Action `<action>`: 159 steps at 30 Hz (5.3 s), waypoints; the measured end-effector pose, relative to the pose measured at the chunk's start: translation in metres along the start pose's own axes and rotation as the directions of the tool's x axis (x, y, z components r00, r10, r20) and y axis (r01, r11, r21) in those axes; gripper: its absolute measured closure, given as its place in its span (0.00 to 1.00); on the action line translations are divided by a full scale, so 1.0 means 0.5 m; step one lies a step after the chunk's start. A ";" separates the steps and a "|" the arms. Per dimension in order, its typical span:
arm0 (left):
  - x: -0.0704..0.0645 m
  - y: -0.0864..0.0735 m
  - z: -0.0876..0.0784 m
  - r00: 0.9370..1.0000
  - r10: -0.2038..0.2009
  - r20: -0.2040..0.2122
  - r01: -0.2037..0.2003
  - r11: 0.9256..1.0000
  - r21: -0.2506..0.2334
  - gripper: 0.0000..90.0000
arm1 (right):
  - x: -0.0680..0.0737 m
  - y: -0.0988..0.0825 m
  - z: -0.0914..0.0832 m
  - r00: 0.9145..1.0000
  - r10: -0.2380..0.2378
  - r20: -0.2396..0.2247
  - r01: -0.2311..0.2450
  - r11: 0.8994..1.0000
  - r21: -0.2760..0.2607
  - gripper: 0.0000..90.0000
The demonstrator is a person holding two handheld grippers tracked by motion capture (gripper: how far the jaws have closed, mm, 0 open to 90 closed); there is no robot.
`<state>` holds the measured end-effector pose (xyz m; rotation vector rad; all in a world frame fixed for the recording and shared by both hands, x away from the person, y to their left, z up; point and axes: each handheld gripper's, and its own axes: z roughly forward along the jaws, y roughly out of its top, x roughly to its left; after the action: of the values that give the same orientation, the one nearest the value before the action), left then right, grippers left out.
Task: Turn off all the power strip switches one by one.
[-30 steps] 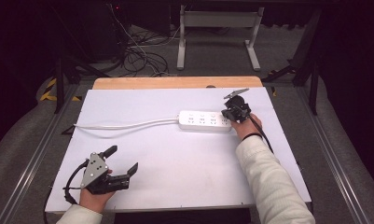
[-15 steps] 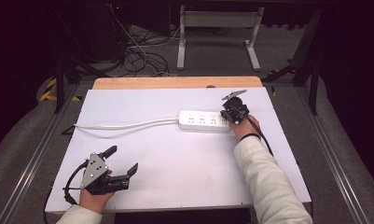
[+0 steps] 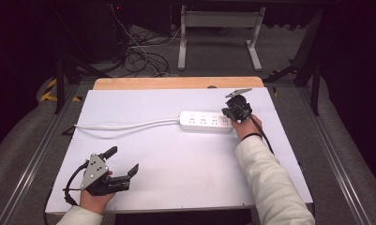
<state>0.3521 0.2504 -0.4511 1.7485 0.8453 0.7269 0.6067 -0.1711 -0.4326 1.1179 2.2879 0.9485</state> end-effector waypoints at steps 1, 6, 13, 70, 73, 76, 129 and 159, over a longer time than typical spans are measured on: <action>-0.001 0.000 0.000 1.000 -0.007 0.000 0.007 1.000 0.001 0.11 | 0.001 0.007 -0.014 1.000 0.005 -0.017 -0.005 0.999 -0.041 1.00; 0.000 0.000 0.000 1.000 -0.003 -0.005 0.003 1.000 -0.002 0.11 | 0.021 0.024 -0.035 0.998 -0.057 -0.022 0.056 0.996 -0.071 1.00; -0.001 0.000 -0.001 1.000 -0.005 -0.002 0.005 1.000 -0.001 0.11 | 0.025 0.031 -0.034 0.997 -0.060 -0.041 0.057 0.996 -0.073 1.00; -0.001 0.000 0.001 1.000 -0.010 -0.003 0.010 1.000 0.014 0.11 | 0.038 0.010 0.060 0.996 -0.033 -0.084 0.037 0.998 0.054 1.00; -0.001 0.000 0.000 1.000 -0.004 -0.003 0.004 1.000 0.015 0.11 | 0.039 0.010 0.060 0.996 -0.024 -0.080 0.028 0.998 0.053 1.00; -0.001 0.000 0.000 1.000 -0.004 -0.002 0.004 1.000 0.014 0.11 | 0.043 0.010 0.060 0.997 -0.037 -0.064 0.040 0.998 0.054 1.00; 0.000 0.001 0.000 1.000 -0.004 0.000 0.004 1.000 0.010 0.10 | 0.102 0.043 0.049 0.991 -0.076 -0.110 0.067 0.994 -0.081 1.00; -0.001 0.001 0.000 1.000 0.000 -0.003 0.000 1.000 0.009 0.10 | 0.102 0.031 0.089 0.993 -0.084 -0.088 0.082 0.996 -0.026 1.00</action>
<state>0.3519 0.2500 -0.4507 1.7559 0.8524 0.7266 0.6125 -0.1056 -0.4551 0.9813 2.3691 1.0076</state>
